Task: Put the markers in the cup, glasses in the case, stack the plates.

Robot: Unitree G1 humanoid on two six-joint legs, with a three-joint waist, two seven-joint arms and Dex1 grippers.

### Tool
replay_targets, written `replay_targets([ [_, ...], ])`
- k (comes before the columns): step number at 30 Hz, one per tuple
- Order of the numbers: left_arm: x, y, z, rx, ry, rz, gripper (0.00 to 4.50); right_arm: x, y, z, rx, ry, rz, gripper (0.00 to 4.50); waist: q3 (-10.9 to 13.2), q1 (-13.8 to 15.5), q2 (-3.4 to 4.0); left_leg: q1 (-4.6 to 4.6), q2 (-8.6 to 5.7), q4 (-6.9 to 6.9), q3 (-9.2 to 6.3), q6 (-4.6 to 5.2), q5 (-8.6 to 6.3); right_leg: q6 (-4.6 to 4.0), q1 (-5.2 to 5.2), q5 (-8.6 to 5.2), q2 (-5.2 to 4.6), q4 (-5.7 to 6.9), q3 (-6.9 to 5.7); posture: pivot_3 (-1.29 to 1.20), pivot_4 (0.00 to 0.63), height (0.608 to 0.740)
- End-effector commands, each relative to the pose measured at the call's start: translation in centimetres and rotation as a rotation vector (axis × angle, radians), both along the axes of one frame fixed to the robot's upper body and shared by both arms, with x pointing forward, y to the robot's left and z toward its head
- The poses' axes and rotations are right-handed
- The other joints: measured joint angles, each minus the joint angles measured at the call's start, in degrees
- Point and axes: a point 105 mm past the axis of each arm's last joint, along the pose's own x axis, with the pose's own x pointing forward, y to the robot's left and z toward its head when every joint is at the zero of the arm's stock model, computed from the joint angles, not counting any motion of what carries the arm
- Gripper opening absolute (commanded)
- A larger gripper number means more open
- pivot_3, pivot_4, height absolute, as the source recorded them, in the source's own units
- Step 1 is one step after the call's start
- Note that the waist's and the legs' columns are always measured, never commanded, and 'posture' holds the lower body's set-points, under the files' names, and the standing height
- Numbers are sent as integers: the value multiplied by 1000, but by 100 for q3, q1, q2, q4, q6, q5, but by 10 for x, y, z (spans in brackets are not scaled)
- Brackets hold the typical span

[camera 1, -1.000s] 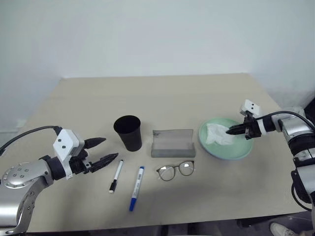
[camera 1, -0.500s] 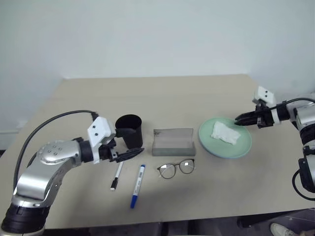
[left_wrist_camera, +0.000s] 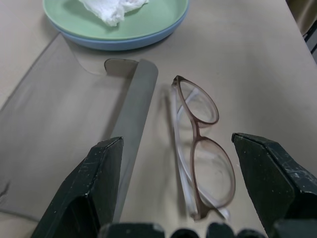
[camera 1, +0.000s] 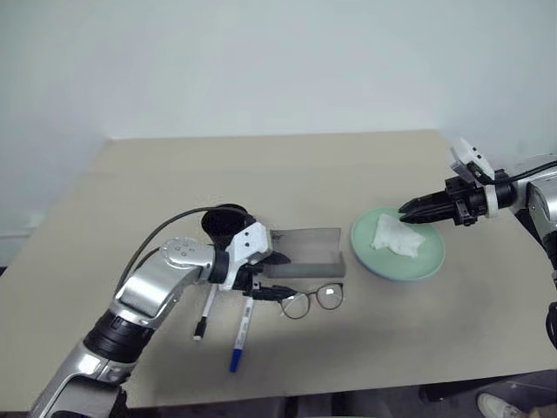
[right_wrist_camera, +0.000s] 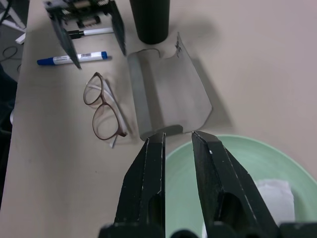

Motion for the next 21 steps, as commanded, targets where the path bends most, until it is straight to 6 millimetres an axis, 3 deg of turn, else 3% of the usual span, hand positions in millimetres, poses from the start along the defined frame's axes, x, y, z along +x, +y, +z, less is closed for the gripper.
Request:
replay_targets([
  [1,3,-11,6,-3,-44,-43,3717,-3,0,7,17,-32,14,900,0,-3,-1,-2,0,6,0,3,-2,1,1,0,0,0,0,0,0,735],
  [19,-1,-41,-9,113,-83,-154,3717,-3,2,1,13,-32,11,900,-2,-5,1,-77,-1,69,0,20,-10,21,-38,46,-2,-1,-2,0,0,735],
  [21,1,-42,-12,143,-97,-157,3321,-3,3,0,14,-33,12,936,-2,-5,1,-77,-1,70,0,21,-11,22,-37,46,-2,-1,-1,0,0,735],
])
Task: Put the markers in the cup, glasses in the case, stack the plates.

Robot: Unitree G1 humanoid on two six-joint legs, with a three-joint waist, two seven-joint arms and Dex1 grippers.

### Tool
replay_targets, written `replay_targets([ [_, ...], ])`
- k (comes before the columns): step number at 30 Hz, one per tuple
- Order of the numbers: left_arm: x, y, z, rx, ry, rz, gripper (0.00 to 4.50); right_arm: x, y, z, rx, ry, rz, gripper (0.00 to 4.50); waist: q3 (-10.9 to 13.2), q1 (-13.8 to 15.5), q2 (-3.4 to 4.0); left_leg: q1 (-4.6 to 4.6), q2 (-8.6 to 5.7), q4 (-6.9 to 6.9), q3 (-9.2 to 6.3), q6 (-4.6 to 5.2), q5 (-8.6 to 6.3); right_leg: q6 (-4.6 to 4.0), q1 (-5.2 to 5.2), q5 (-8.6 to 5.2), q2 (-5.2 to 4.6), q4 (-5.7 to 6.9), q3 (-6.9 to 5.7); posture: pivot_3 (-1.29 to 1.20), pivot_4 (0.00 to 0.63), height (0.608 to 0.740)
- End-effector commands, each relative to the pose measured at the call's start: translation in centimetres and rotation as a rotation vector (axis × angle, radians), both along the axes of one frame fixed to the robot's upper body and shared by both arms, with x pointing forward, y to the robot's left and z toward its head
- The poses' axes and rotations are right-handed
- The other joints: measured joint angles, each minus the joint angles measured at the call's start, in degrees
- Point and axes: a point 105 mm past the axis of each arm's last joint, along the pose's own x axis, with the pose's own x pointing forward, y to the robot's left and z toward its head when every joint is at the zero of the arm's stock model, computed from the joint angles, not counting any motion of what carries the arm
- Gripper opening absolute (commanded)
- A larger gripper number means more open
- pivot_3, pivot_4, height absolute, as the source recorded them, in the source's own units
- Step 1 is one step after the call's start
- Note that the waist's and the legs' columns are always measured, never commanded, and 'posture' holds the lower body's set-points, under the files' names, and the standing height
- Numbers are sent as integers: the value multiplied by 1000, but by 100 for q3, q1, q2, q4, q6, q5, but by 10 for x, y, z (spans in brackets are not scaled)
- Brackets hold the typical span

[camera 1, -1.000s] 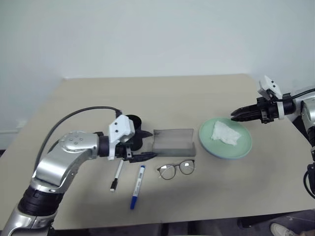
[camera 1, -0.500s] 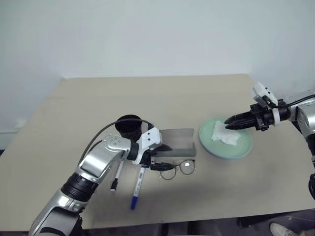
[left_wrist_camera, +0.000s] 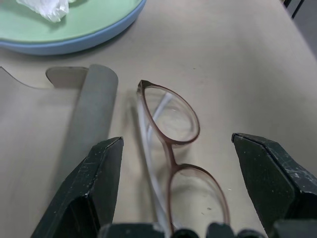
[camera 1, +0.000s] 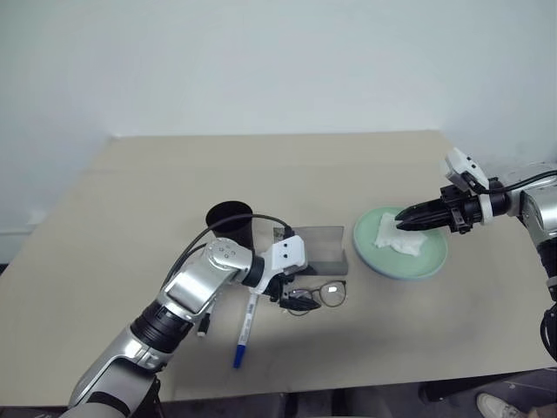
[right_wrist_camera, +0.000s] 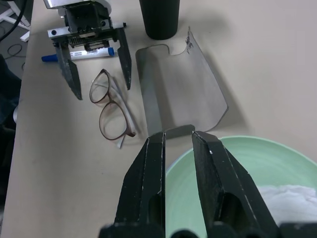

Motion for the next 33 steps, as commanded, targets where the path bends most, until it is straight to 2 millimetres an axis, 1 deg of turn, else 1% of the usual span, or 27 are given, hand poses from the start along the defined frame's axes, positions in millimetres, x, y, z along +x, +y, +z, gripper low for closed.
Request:
replay_targets([
  [1,7,-5,5,33,-64,-16,3134,1,3,13,16,-54,13,936,0,0,0,0,0,1,0,0,0,0,0,0,0,0,0,0,0,735],
  [3,9,-6,5,49,-67,-9,2495,1,3,13,15,-54,12,936,0,0,0,0,0,1,0,0,0,0,0,1,1,1,0,0,0,735],
  [11,16,-11,9,93,-97,-29,2495,3,4,11,18,-57,4,936,0,2,0,-2,1,7,0,2,2,-1,1,6,2,2,-2,0,0,735],
  [25,4,-11,4,151,-59,-106,2495,5,6,11,15,-67,-1,936,0,0,0,-2,0,16,0,8,1,2,0,9,2,2,-1,0,0,735],
  [28,0,-12,2,160,-49,-125,1966,4,5,10,10,-67,0,936,0,0,0,-2,0,20,0,8,1,3,0,9,1,2,-1,0,0,735],
  [32,0,-15,1,162,-53,-130,651,4,5,9,10,-69,-3,936,0,1,0,-2,0,22,-1,8,1,4,0,10,1,2,-1,0,0,735],
  [33,1,-17,1,163,-59,-127,394,4,5,8,10,-69,-2,936,-1,2,1,-2,0,22,-1,8,1,4,1,10,1,2,-1,0,0,735],
])
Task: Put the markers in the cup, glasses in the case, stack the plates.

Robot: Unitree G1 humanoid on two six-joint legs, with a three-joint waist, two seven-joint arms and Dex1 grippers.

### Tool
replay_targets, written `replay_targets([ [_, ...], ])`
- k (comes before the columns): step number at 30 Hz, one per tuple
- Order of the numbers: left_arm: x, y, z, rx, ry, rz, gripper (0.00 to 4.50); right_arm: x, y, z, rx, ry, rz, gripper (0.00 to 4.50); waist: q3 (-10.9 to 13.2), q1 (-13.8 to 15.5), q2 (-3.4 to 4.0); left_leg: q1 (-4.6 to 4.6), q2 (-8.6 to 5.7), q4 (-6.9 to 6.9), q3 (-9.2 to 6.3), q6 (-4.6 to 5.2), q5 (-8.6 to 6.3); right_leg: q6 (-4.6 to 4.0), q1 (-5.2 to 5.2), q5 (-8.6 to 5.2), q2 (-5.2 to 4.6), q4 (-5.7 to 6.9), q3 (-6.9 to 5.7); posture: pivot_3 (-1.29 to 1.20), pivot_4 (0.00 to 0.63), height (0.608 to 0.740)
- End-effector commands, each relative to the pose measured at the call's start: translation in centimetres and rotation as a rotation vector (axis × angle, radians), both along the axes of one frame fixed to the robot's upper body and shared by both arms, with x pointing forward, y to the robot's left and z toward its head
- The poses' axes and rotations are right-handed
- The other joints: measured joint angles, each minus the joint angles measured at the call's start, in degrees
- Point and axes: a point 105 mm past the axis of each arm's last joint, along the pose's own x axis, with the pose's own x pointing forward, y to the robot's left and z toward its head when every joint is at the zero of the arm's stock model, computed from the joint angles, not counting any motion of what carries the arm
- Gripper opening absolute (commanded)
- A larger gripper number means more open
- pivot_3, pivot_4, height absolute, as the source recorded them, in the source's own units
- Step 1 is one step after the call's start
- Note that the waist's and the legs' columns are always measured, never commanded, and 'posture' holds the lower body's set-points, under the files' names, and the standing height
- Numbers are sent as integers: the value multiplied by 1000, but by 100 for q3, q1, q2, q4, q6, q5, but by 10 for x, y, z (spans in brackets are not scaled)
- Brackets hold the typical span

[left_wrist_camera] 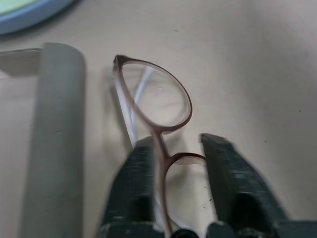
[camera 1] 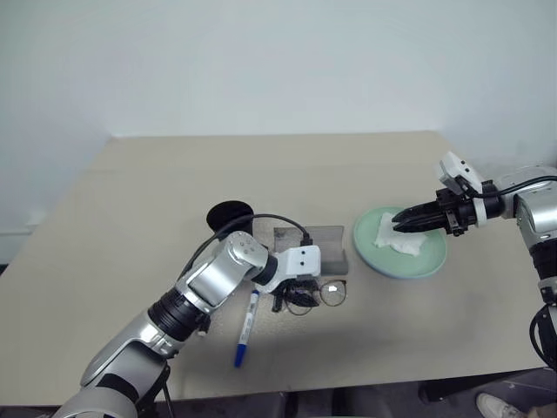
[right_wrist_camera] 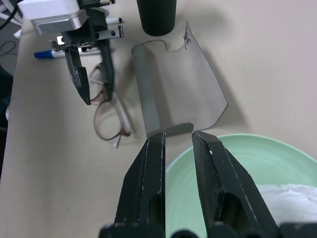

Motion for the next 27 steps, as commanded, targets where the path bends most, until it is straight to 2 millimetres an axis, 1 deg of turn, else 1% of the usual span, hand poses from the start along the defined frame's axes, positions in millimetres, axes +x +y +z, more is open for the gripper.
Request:
replay_targets([
  [1,5,-7,9,-1,-62,-18,104,1,3,12,18,-57,10,936,-2,2,3,0,0,0,0,0,0,0,1,0,0,0,0,0,0,735],
  [6,8,-9,12,-9,-82,-16,104,1,2,12,15,-59,7,936,-2,-1,4,1,0,5,0,1,1,-1,3,-1,-1,-1,0,0,0,735],
  [11,12,-11,24,-42,-83,-21,104,2,2,12,13,-59,9,936,-2,-3,4,-1,0,23,0,2,1,-6,6,-4,0,0,0,0,0,735],
  [13,22,-10,39,-82,-91,-3,104,2,3,12,12,-59,11,936,-2,-2,3,-1,0,33,0,2,1,-5,5,-4,0,0,0,0,0,735],
  [18,50,-2,68,-137,-144,28,104,3,4,12,12,-55,17,936,-2,-3,3,-5,1,42,0,2,1,0,3,-1,0,0,-1,0,0,735],
  [22,68,3,91,-181,-170,40,104,3,5,11,12,-53,20,936,-2,-2,4,-5,0,43,0,2,1,5,0,2,0,0,-2,0,0,735],
  [24,75,5,96,-184,-191,46,104,3,5,11,12,-53,21,936,-2,-2,3,-6,0,42,0,3,1,12,-4,8,0,0,-3,0,0,735],
  [26,85,10,94,-160,-219,58,104,3,6,11,14,-53,21,936,-2,-1,3,-7,0,42,0,5,0,16,-5,13,0,1,-3,0,0,735],
  [27,89,13,92,-149,-229,62,104,3,6,11,15,-53,21,936,-2,-1,3,-7,-2,43,0,7,-1,23,-6,43,0,0,-2,0,0,735],
])
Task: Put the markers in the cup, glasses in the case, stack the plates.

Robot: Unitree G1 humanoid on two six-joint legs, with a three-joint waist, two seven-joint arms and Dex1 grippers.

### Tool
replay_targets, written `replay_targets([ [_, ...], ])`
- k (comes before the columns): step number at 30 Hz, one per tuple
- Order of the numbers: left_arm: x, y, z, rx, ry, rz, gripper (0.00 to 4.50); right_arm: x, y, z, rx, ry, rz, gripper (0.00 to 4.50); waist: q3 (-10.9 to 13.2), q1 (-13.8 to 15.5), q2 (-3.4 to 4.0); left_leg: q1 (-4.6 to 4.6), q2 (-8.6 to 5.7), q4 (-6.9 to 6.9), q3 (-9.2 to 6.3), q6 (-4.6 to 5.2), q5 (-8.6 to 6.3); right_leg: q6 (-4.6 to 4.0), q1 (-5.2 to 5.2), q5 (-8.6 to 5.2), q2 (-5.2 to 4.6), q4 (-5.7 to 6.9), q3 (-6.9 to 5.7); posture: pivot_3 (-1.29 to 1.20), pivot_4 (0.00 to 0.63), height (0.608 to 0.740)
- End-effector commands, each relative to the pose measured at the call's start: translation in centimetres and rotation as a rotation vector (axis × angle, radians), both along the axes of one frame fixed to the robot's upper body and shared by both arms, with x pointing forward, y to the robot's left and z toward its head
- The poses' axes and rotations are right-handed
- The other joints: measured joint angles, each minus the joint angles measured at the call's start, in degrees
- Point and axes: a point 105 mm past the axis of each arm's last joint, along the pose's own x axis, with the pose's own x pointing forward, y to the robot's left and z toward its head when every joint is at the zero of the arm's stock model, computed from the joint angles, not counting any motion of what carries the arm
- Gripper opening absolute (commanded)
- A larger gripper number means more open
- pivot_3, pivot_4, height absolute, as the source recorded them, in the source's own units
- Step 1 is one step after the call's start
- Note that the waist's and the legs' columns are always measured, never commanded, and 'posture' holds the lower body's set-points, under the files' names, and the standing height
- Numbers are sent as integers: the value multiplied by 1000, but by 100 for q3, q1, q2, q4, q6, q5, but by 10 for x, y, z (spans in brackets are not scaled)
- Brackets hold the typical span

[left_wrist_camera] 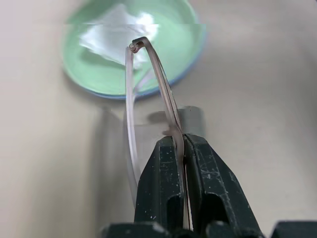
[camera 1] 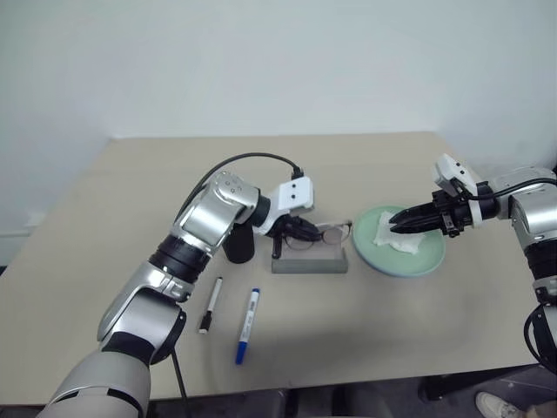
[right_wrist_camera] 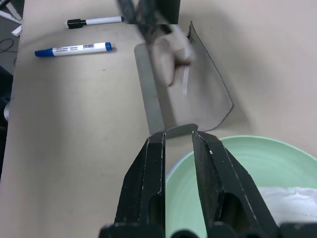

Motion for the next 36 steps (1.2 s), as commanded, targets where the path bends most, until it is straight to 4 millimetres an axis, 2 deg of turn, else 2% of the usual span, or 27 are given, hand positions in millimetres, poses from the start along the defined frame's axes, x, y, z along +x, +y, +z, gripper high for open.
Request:
replay_targets([
  [1,15,6,10,-1,-76,8,104,2,1,15,19,-52,10,936,0,-1,0,0,-1,0,0,4,-3,2,0,2,0,0,2,0,0,735],
  [10,11,11,-25,95,-79,-46,104,1,1,16,23,-53,7,936,0,-1,0,-7,-4,0,1,16,-11,-10,-6,10,0,-5,8,0,0,735],
  [18,1,11,-36,101,-46,-74,104,1,1,17,24,-54,10,936,0,-1,-1,-7,-5,6,1,20,-14,1,-8,4,-2,-6,6,0,0,735],
  [29,-2,14,-40,113,-31,-74,104,1,4,16,28,-59,13,936,0,0,0,-6,-4,10,1,20,-14,2,-9,8,-2,-4,5,0,0,735],
  [36,-15,21,-56,121,71,-90,104,2,4,15,23,-68,9,936,-1,-3,1,-6,-5,8,1,20,-14,-7,-10,14,-1,-4,6,0,0,735],
])
